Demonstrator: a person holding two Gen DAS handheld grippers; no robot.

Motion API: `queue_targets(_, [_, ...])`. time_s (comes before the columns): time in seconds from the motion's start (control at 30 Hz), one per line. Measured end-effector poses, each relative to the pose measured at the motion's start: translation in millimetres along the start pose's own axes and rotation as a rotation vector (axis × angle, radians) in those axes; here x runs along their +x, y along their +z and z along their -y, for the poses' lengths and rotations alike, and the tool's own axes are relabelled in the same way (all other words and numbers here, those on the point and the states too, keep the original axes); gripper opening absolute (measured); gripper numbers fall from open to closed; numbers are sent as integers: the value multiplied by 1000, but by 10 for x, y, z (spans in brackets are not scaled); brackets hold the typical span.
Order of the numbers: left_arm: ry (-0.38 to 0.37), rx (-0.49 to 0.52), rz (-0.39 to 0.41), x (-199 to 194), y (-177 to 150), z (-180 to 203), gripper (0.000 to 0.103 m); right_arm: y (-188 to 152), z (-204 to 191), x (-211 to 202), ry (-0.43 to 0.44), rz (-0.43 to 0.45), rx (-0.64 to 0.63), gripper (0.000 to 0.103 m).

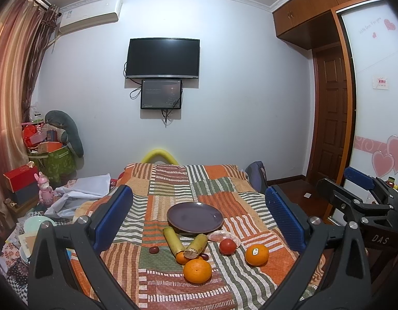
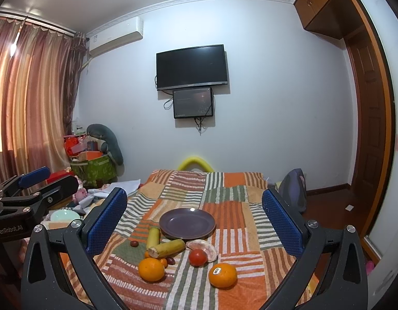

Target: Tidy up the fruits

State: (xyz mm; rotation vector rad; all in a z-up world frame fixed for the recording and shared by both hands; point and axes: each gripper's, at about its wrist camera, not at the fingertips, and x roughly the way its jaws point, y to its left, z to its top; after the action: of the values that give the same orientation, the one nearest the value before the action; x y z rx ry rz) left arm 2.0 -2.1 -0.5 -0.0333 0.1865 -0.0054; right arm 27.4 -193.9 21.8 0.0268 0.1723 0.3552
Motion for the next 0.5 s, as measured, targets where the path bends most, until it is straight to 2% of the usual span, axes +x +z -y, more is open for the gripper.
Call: queue_targets(0.5, [-5,-7,-1,3,-9,-21,103,1,-44,-1,9,6,-17,103])
